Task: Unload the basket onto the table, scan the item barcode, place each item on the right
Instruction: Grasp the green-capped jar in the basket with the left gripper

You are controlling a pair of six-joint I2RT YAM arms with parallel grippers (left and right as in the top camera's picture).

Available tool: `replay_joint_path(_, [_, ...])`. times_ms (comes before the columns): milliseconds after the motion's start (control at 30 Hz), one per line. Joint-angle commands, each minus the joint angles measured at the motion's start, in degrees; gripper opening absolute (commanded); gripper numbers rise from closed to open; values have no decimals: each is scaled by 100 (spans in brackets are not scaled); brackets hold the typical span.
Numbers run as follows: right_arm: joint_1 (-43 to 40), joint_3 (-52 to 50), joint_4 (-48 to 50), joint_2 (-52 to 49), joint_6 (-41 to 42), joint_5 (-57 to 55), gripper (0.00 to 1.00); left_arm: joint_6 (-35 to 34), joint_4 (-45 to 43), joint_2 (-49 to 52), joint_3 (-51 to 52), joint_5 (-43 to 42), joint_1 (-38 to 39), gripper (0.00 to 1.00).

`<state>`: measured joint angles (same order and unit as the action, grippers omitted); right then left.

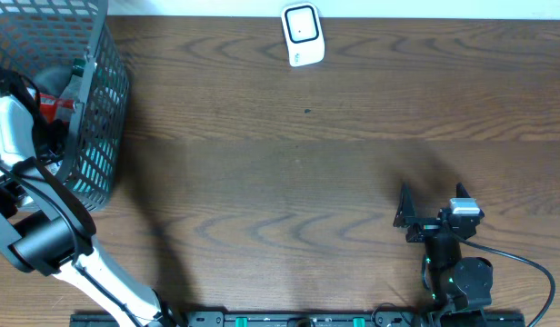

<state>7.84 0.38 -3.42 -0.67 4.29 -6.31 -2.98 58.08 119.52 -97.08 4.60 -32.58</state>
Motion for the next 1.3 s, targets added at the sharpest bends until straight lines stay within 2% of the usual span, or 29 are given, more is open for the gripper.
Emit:
replay_joint_path(0, [-68,-7,-17,28,-24,-70,99,-28,68,59,26,-96,2,87])
replay_joint_path(67, [-68,-7,-17,28,-24,-70,99,-28,76,59,26,-111,2,87])
replay_joint_path(233, [-68,-7,-17,28,-24,-72,99,-26,98,22,-46,-160,2,66])
replay_joint_path(267, [-68,-7,-17,28,-22,-70,99,-26,101,-22,-68,-160,2,64])
replay_joint_path(900, [-68,-7,-17,28,-24,-70,99,-55,-107,-990,-144,-160,2,65])
replay_joint_path(1267, [-68,-7,-17,28,-24,-70,99,-356,-988,-2933,-179,-212,72,62])
